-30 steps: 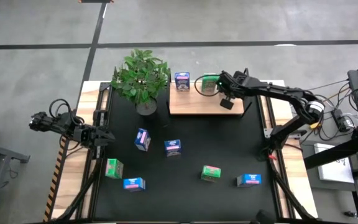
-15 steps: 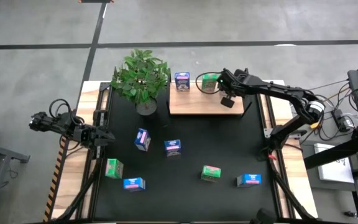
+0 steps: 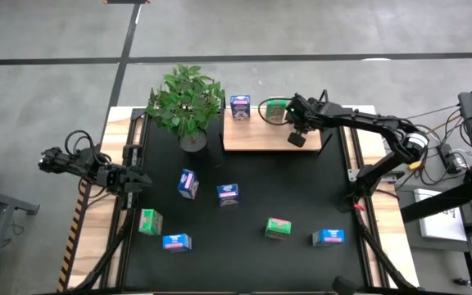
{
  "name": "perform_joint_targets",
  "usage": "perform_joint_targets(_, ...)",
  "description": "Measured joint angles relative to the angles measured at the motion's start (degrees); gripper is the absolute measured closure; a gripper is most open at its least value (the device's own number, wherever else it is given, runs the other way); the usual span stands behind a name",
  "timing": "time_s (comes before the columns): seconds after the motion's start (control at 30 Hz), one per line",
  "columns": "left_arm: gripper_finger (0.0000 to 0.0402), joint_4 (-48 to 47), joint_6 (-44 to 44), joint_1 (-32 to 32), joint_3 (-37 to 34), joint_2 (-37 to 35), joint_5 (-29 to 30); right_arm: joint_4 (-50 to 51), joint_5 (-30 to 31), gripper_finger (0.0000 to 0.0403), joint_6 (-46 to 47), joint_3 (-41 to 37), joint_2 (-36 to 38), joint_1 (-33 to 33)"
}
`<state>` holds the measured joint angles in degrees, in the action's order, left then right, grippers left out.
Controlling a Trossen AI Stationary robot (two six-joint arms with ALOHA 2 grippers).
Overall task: Stack cereal on shelf
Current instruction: Put the top right light blue cereal box on the shelf
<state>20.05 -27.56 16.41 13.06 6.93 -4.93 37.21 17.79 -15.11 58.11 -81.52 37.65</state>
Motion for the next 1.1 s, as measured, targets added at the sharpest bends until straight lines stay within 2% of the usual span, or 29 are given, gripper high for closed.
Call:
perform_joint_targets(0.4, 0.0402, 0.04, -0.03, -0.01, 0.02, 0.00, 0.01, -8.72, 0.23, 0.0390, 1.00, -2.80, 0.00, 0.54)
perform_joint_targets(1.1, 0.0402, 0.04, -0.03, 0.02, 0.00, -0.01, -0.01, -8.73, 1.81, 0.0391, -2.04, -2.62, -0.11, 1.77)
